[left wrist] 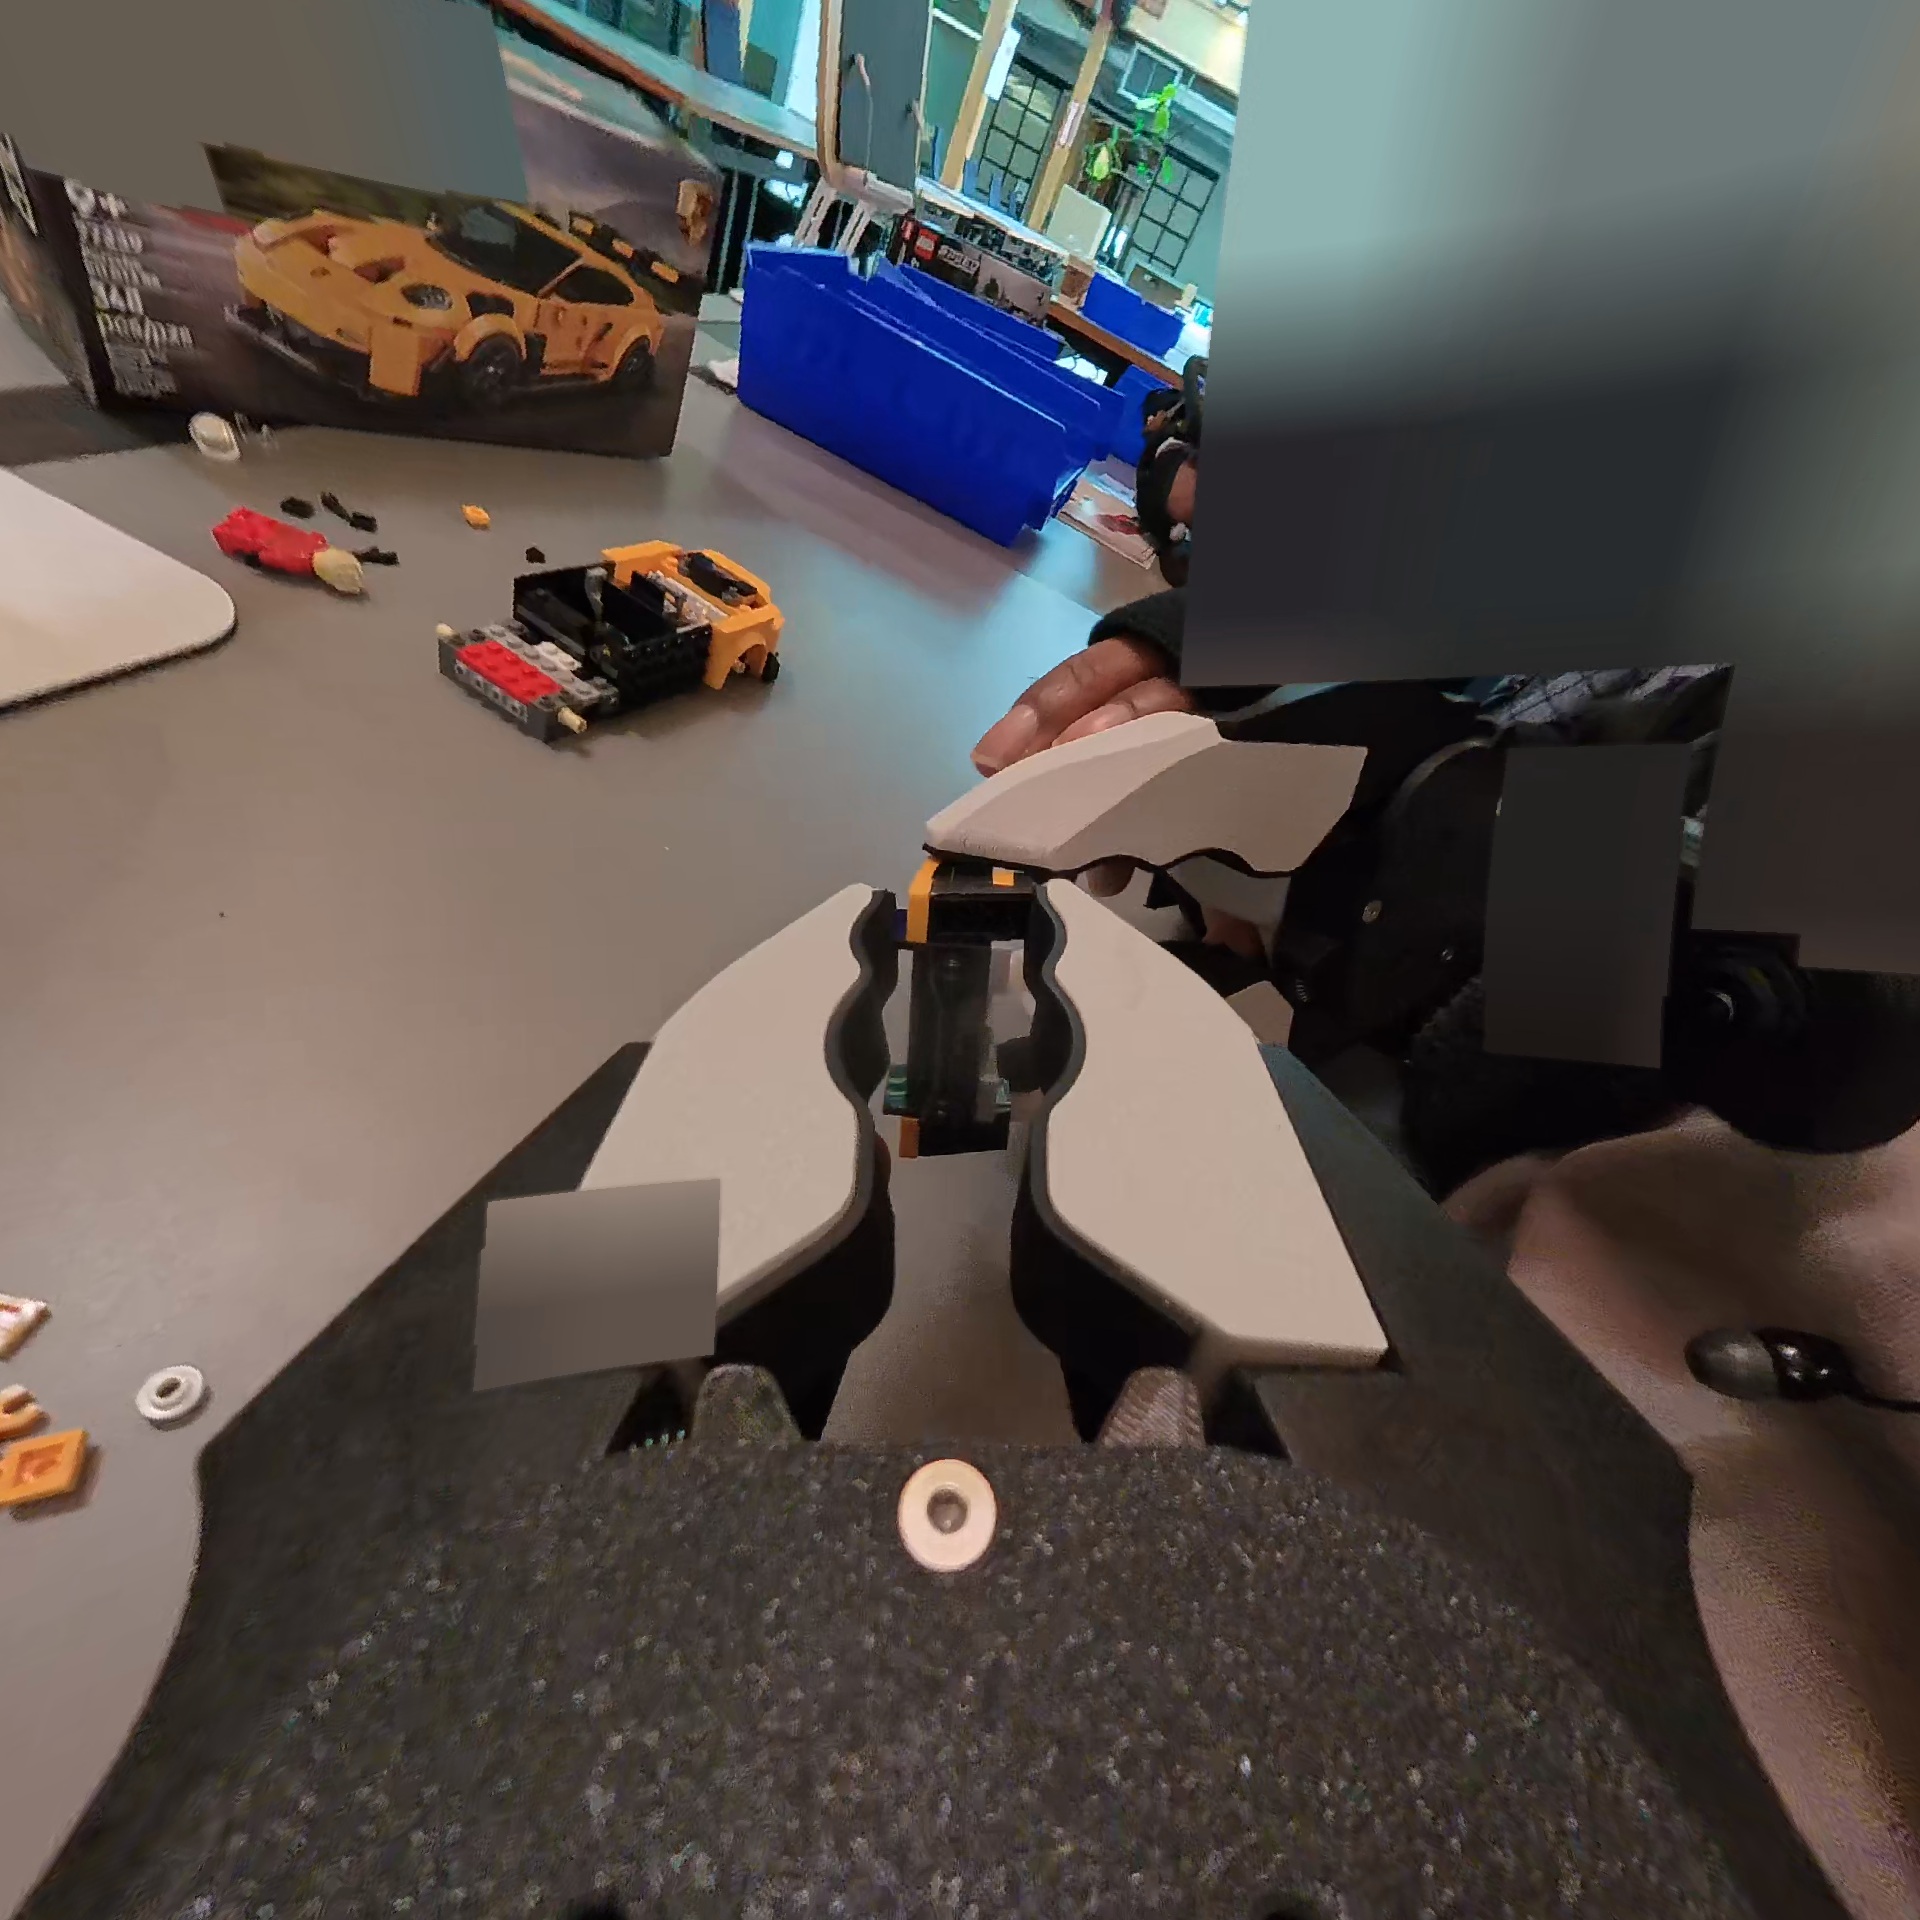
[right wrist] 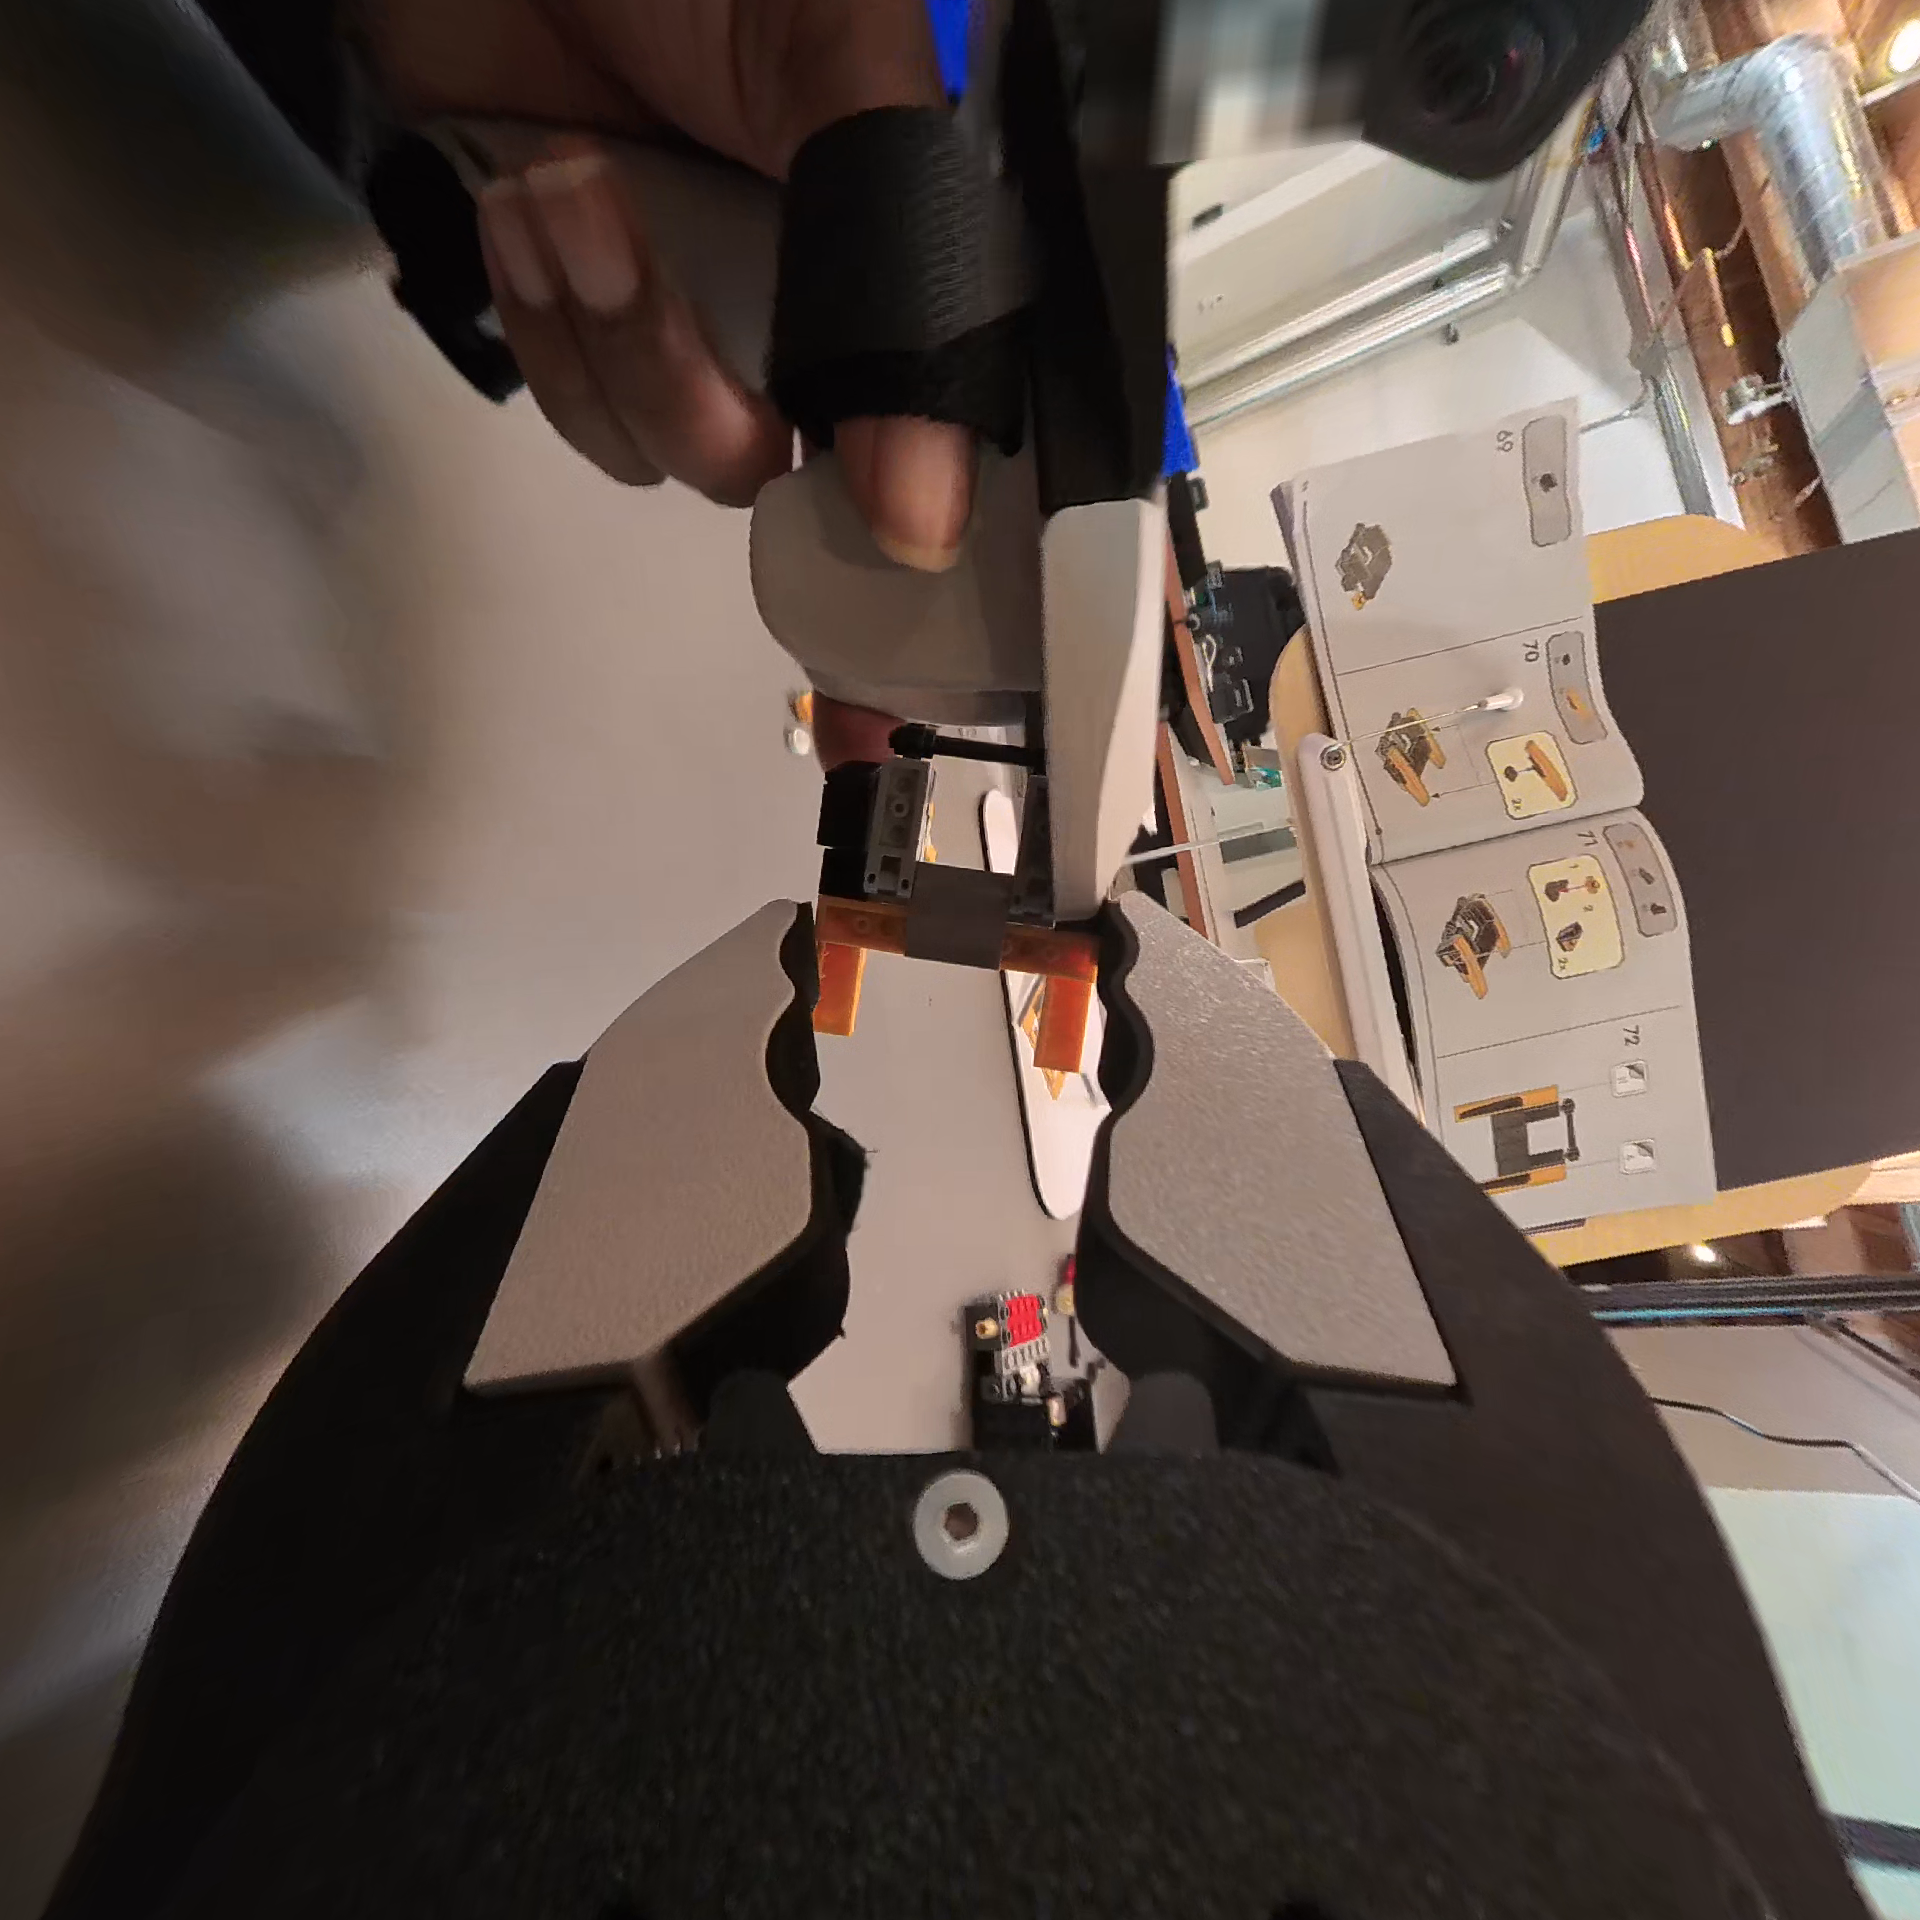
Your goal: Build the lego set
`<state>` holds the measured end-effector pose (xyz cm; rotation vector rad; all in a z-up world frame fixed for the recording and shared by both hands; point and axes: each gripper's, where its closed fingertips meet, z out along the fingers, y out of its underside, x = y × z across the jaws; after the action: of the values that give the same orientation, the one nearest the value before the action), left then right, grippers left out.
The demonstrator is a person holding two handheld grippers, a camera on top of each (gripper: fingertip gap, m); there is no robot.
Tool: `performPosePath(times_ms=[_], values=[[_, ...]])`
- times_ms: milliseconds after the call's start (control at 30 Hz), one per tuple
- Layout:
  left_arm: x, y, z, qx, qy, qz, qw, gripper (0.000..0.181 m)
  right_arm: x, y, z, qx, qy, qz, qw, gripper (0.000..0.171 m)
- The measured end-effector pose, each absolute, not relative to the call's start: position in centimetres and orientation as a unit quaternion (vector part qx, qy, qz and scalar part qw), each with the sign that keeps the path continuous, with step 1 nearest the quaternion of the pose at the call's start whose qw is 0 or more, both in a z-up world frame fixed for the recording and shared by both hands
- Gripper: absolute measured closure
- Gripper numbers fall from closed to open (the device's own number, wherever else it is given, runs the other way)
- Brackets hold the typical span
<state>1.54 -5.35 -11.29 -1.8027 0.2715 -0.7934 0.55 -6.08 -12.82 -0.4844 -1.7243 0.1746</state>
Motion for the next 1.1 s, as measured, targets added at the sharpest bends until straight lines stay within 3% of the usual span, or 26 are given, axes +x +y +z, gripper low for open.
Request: performPosePath(times_ms=[133,267,433,700,967,1100], values=[[1.3,-5.5,-10.8,-0.744,0.178,-0.265,0.587,0.157,1.0,-6.8,-11.8,-0.257,-0.742,0.199,0.586,0.120],[1.3,-6.3,-9.7,-0.705,0.234,-0.234,0.627,0.157,1.7,-7.2,-10.9,-0.347,-0.712,0.396,0.465,0.109],[2.9,-7.4,-8.9,-0.672,0.279,-0.248,0.640,0.157,2.5,-7.8,-10.0,-0.372,-0.671,0.525,0.368,0.124],[5.0,-8.3,-8.4,-0.645,0.309,-0.271,0.644,0.157,3.2,-9.3,-9.8,-0.331,-0.684,0.535,0.370,0.156],[5.2,-8.3,-8.2,-0.651,0.307,-0.278,0.637,0.157,3.3,-9.1,-9.7,-0.322,-0.688,0.522,0.388,0.157],[5.0,-8.3,-8.1,-0.652,0.316,-0.254,0.641,0.148,3.2,-8.9,-10.0,-0.326,-0.693,0.513,0.388,0.157]])
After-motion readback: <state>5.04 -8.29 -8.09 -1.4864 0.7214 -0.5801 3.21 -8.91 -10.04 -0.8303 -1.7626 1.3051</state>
